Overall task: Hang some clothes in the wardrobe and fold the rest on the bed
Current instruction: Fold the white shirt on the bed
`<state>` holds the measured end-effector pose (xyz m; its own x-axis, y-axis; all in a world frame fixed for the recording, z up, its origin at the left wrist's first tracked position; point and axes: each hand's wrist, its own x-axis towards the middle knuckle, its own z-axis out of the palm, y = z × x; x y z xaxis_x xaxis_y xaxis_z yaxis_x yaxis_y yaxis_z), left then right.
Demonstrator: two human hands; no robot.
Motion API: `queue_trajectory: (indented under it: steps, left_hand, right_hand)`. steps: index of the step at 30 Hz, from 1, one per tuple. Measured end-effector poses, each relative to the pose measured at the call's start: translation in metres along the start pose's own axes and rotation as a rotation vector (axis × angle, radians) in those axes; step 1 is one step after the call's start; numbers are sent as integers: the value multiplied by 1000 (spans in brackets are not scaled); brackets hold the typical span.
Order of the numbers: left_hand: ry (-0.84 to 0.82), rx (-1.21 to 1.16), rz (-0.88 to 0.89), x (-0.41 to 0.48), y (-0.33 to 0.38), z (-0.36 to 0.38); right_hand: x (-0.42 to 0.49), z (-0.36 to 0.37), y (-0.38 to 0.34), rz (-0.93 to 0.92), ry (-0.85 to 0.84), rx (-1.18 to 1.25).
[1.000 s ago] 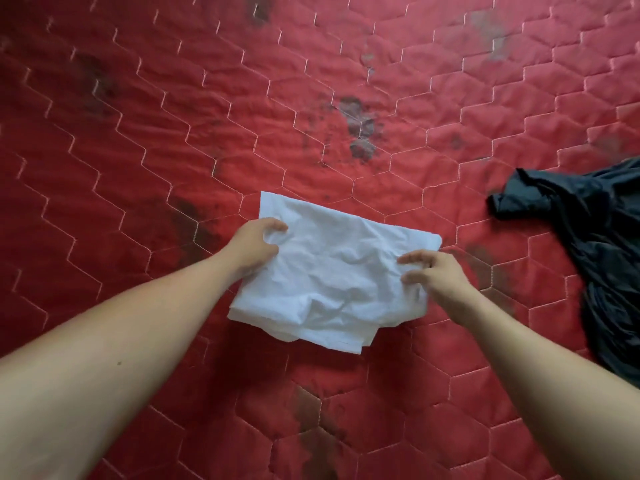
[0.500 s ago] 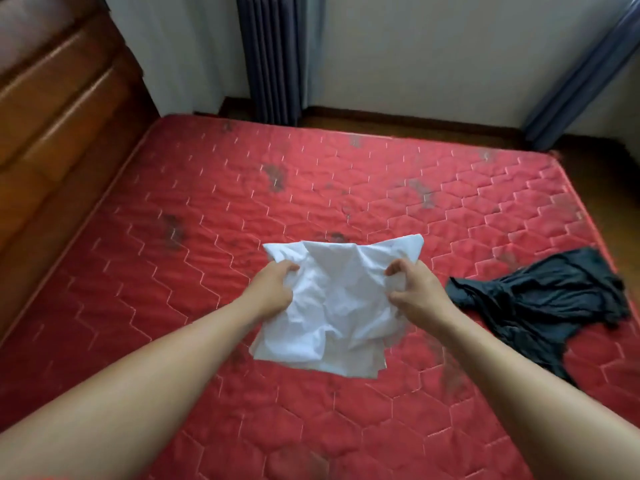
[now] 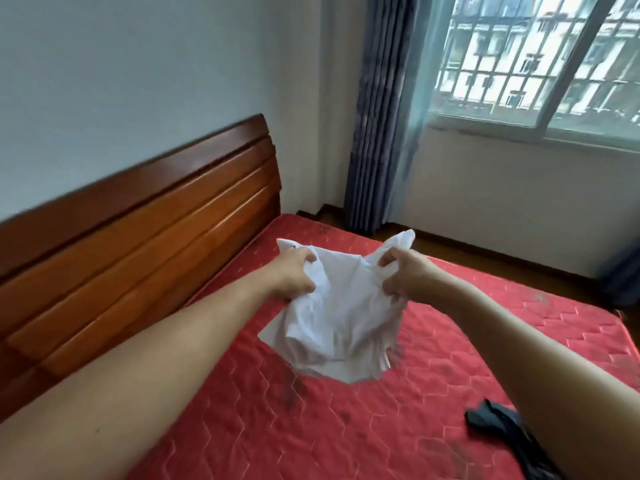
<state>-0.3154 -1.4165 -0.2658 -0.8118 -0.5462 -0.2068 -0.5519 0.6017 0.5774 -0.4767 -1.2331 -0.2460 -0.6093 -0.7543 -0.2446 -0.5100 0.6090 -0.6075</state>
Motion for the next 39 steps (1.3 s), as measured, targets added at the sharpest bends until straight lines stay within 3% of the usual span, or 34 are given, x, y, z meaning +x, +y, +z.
queue_trajectory:
  steps: [8, 15, 21, 29, 34, 39]
  left_hand:
    - [216, 19, -262, -177, -98, -103]
    - [520, -124, -615, -402, -204, -147]
    - [735, -179, -880, -611, -276, -148]
    - [947, -195, -1164, -857, -318, -110]
    - [995, -187, -1365, -954, -331, -89]
    - [1082, -236, -1512, -1023, -347, -73]
  right_hand:
    - [-43, 61, -175, -317, -218, -67]
    - [-123, 203, -350, -659, -471, -177]
    - [-252, 340, -472, -899, -706, -238]
    - [-453, 499, -573, -1221, -948, -313]
    - [-550, 567, -612, -1248, -1101, -269]
    - [-617, 623, -648, -1529, -1109, -348]
